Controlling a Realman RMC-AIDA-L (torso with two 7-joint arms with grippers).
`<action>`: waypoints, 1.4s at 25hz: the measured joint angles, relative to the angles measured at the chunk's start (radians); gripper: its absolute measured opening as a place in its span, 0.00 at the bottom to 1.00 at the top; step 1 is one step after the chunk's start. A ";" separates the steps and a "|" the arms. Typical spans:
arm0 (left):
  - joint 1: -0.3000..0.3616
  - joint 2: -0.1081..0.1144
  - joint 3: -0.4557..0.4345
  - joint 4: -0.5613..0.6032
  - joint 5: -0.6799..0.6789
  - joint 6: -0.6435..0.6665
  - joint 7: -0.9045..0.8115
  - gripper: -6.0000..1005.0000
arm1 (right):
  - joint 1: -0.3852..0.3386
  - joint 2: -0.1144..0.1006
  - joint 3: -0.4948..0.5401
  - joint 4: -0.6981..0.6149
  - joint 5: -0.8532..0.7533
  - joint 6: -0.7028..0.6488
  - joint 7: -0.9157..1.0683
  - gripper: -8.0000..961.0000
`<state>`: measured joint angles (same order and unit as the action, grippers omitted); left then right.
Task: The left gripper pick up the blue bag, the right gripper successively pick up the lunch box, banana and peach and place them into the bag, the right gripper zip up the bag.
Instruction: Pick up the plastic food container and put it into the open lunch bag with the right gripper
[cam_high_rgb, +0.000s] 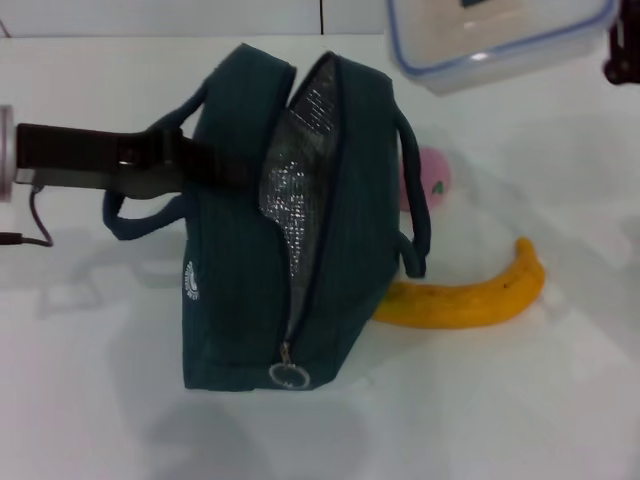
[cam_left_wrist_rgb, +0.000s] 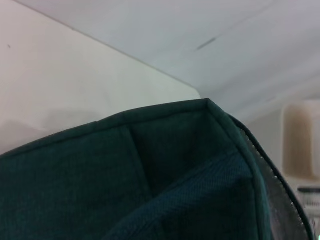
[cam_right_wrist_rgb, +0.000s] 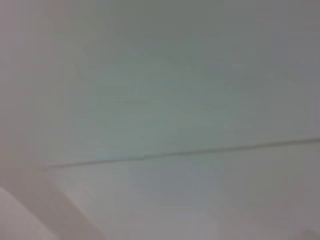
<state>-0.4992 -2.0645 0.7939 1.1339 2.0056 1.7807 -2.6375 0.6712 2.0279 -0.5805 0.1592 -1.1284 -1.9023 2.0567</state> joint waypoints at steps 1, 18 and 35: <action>-0.002 -0.001 0.007 0.000 0.000 -0.001 0.000 0.04 | 0.018 0.000 0.000 0.009 -0.003 0.000 -0.006 0.10; -0.017 0.000 0.021 -0.013 -0.022 -0.010 0.044 0.04 | 0.081 0.000 -0.008 0.029 -0.163 0.194 -0.093 0.10; -0.036 -0.002 0.021 -0.054 -0.053 -0.020 0.088 0.04 | 0.222 0.000 -0.006 0.019 -0.282 0.347 -0.114 0.12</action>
<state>-0.5349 -2.0661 0.8146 1.0799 1.9523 1.7609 -2.5497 0.8931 2.0279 -0.5869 0.1782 -1.4109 -1.5551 1.9422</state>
